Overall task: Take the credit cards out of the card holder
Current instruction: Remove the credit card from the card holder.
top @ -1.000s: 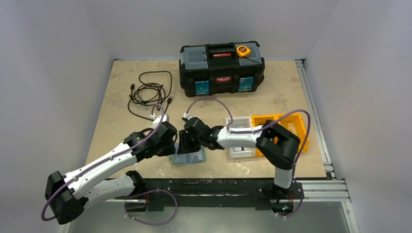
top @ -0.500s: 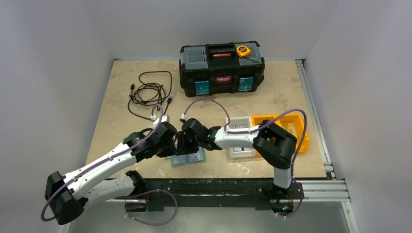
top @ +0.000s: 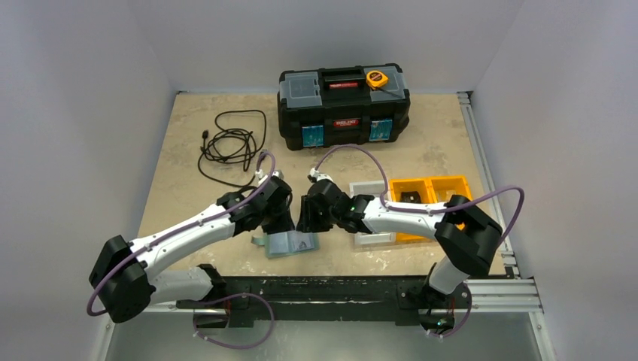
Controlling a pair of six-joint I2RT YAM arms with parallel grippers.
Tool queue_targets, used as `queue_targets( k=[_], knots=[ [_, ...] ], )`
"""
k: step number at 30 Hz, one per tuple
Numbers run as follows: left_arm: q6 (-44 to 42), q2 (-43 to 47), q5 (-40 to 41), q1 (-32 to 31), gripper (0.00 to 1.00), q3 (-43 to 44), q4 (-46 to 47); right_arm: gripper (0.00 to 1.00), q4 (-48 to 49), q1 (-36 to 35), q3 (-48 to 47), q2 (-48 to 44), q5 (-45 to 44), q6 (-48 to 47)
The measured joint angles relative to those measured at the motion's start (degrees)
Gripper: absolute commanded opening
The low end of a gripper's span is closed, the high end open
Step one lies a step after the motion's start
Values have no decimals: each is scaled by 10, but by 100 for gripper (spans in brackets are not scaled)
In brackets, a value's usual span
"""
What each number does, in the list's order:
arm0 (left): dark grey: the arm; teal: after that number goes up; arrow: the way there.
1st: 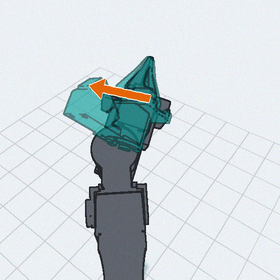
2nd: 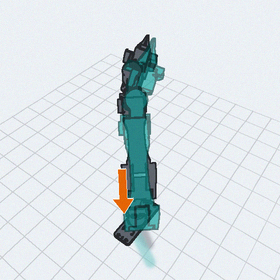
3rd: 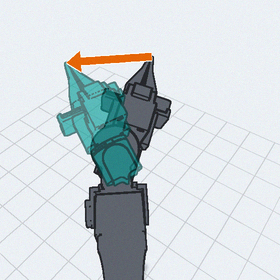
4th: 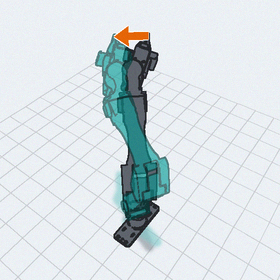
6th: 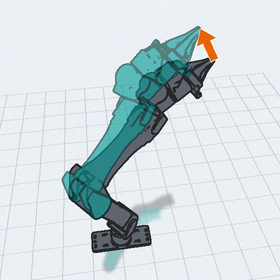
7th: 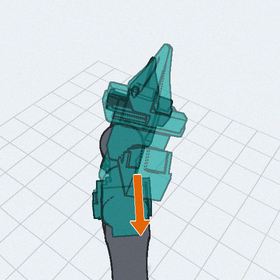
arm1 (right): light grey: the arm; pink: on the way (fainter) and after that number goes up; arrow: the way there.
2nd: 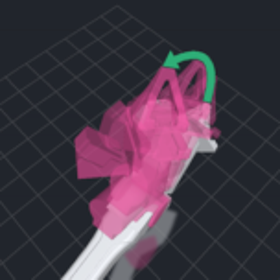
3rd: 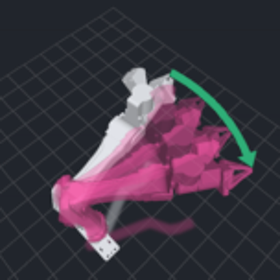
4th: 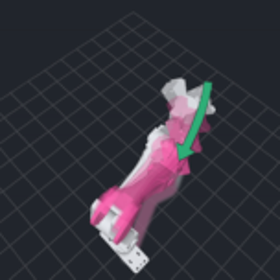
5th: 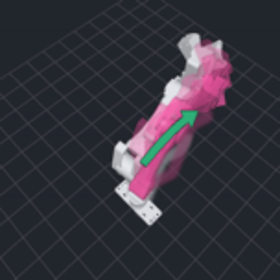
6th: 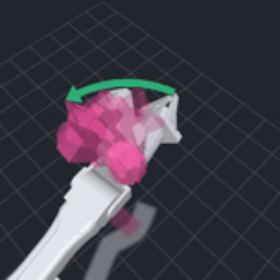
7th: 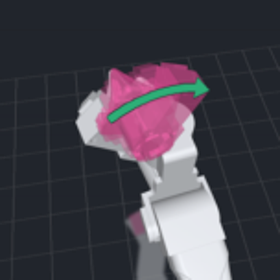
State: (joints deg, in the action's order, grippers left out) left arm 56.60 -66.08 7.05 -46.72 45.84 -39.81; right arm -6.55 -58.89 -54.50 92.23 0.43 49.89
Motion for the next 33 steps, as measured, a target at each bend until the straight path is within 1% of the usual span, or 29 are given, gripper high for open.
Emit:
queue_targets(
  k=[2,8,15,27,33],
  knots=[
    [3,-17,-19,10,26,-6,25,32,-3,0,5,4,-5,-1],
    [17,-43,-84,65,20,-74,125,27,-17,-2,6,20,-21,-16],
    [29,-59,-131,98,18,-132,192,22,-40,-3,4,35,-52,-36],
    [46,-66,-181,126,17,-191,291,8,-50,-2,-9,56,-60,-48],
    [55,-70,-204,135,15,-205,326,5,-51,-2,-9,57,-62,-50]
  ],
)
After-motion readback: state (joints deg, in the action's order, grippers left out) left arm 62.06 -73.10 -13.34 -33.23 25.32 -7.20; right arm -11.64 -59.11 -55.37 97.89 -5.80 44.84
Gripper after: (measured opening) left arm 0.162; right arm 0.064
